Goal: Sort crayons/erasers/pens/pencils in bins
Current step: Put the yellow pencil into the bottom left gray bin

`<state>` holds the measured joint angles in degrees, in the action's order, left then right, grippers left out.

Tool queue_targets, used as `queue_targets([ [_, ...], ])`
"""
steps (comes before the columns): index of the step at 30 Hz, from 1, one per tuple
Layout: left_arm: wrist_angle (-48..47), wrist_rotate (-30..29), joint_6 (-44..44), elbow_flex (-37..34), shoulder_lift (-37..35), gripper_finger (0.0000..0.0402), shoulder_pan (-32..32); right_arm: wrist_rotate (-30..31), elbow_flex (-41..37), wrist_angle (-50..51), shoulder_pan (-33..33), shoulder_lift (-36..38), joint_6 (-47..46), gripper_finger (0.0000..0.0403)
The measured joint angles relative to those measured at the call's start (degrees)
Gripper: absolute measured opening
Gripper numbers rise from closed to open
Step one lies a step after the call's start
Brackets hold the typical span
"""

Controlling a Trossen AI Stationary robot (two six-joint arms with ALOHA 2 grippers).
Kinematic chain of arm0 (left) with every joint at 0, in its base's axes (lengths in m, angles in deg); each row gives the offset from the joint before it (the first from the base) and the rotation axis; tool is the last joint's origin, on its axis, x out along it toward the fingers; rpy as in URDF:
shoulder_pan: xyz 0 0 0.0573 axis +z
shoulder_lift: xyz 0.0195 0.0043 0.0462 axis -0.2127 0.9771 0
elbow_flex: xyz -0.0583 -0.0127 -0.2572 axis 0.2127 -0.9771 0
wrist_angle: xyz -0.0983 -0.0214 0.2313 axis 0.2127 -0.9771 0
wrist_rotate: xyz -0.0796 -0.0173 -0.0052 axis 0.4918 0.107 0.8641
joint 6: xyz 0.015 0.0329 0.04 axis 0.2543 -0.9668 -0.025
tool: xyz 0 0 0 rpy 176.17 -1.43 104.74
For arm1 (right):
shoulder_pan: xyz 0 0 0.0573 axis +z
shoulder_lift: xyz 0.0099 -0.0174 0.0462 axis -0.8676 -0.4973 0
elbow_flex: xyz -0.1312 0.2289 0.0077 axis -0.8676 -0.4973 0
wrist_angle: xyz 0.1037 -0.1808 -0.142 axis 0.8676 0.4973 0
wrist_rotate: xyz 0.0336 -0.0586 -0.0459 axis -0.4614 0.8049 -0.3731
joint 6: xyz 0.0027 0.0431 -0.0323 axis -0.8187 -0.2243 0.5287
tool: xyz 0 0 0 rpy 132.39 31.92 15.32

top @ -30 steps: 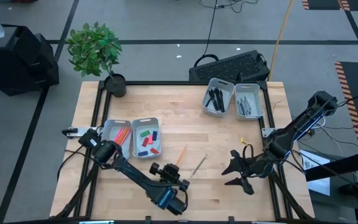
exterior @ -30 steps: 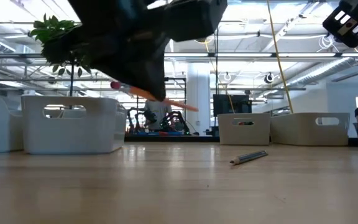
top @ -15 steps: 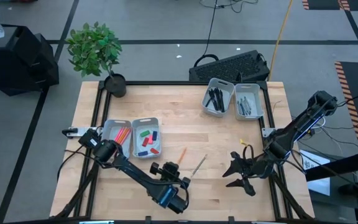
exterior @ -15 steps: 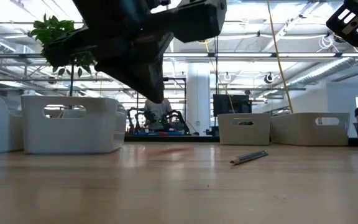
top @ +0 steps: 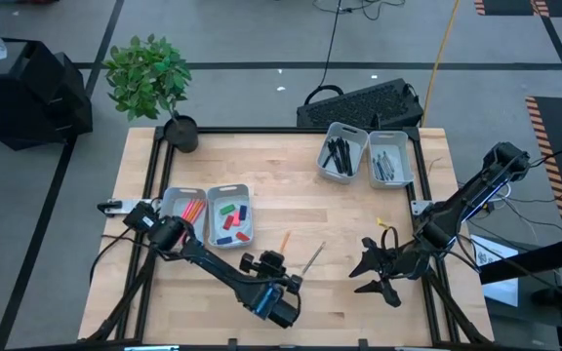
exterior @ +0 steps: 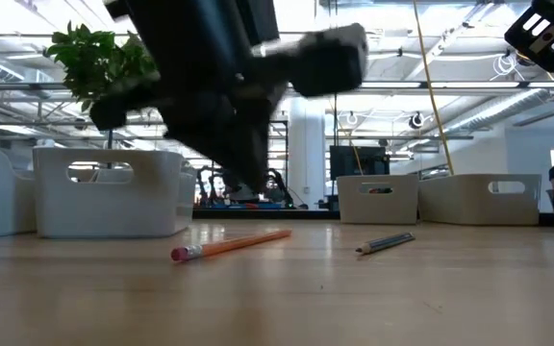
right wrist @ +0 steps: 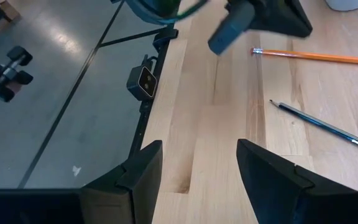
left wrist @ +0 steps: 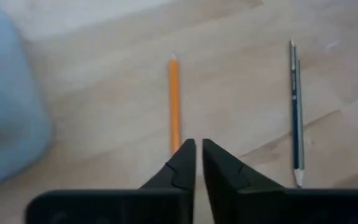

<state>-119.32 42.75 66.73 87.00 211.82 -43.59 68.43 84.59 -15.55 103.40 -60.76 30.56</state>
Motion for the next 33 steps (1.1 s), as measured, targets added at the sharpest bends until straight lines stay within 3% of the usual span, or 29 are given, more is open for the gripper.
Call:
queue_targets([
  [5, 9.34, 2.86, -3.49, -5.3, -0.02, 0.0089, 1.98, 0.0, 0.0, 0.0, 0.0, 0.0, 0.0, 0.0201],
  [10, 9.72, 2.85, -1.65, -8.12, -0.04, 0.0125, 3.22, 0.0, 0.0, 0.02, 0.02, 0.02, 0.0, 0.0201],
  [14, 10.61, 3.84, -4.02, -8.37, -0.03, 0.0113, 3.76, 0.0, 0.0, 0.02, 0.02, 0.02, 0.35, 0.0201],
  [19, 13.05, 4.62, -7.41, -8.32, 0.79, 0.0062, 3.87, 0.04, 0.0, 0.13, 0.0, 0.02, 1.07, 0.0201],
  [24, 13.37, 1.69, -6.63, -8.09, 2.62, 0.0014, 3.42, 0.07, 0.0, 0.25, 0.0, 0.02, 1.49, 0.0201],
  [27, 13.74, -1.26, -6.16, -8.18, 3.45, 0.0013, 3.42, 0.11, -0.04, 0.49, 0.0, 0.04, 1.51, 0.0201],
  [33, 15.03, -5.43, -6.1, -8.22, 5.36, 0.0057, 3.4, 0.15, -0.04, 0.5, 0.0, 0.02, 1.51, 0.0201],
])
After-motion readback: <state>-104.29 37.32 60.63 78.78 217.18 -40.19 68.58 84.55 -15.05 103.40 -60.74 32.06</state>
